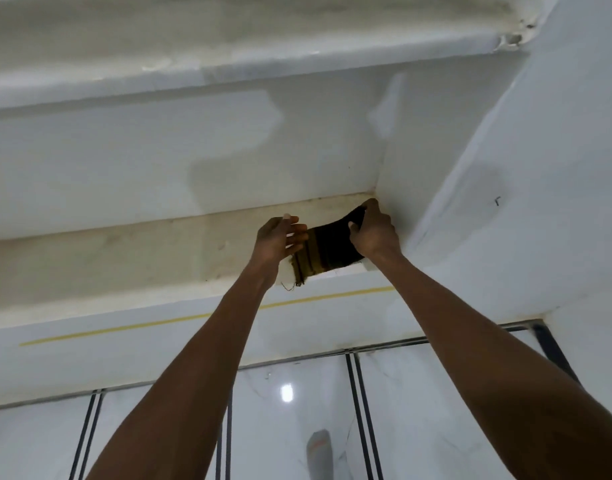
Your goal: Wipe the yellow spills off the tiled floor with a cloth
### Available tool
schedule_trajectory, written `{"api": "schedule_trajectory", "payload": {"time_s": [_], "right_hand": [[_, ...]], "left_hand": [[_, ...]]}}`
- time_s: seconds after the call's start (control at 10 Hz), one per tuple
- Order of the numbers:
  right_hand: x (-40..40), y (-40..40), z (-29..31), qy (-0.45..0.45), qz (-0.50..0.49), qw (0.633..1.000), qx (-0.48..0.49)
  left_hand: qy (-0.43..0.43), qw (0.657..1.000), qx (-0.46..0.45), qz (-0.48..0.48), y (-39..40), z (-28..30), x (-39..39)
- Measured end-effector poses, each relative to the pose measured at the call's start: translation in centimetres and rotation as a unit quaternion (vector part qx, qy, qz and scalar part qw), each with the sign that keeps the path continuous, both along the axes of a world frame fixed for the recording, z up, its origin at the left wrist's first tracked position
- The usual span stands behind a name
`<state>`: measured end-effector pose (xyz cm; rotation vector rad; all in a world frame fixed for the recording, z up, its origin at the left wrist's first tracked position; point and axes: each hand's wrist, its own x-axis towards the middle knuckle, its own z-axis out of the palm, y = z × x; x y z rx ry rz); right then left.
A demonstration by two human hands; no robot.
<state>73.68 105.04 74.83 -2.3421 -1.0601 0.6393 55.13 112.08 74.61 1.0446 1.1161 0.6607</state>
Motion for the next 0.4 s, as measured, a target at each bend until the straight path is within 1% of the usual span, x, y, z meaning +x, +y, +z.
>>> {"api": "schedule_trajectory", "payload": {"time_s": [0.1, 0.2, 0.3, 0.4], "right_hand": [[0.3, -0.7, -0.5, -0.085, 0.015, 0.996, -0.001], [0.6, -2.1, -0.5, -0.110, 0.029, 0.992, 0.061], [1.2, -4.5, -0.1, -0.058, 0.019, 0.990, 0.123], [1.9, -8.3, -0.8, -0.002, -0.042, 0.981, 0.187]], "left_hand": [[0.018, 1.000, -0.004, -0.023, 0.2, -0.5, 1.5], [0.045, 0.998, 0.018, -0.051, -0.1, -0.7, 3.1], [0.067, 0.992, 0.071, -0.082, -1.3, -0.8, 4.3], [0.074, 0.980, 0.127, -0.132, -3.5, -0.7, 5.2]]}}
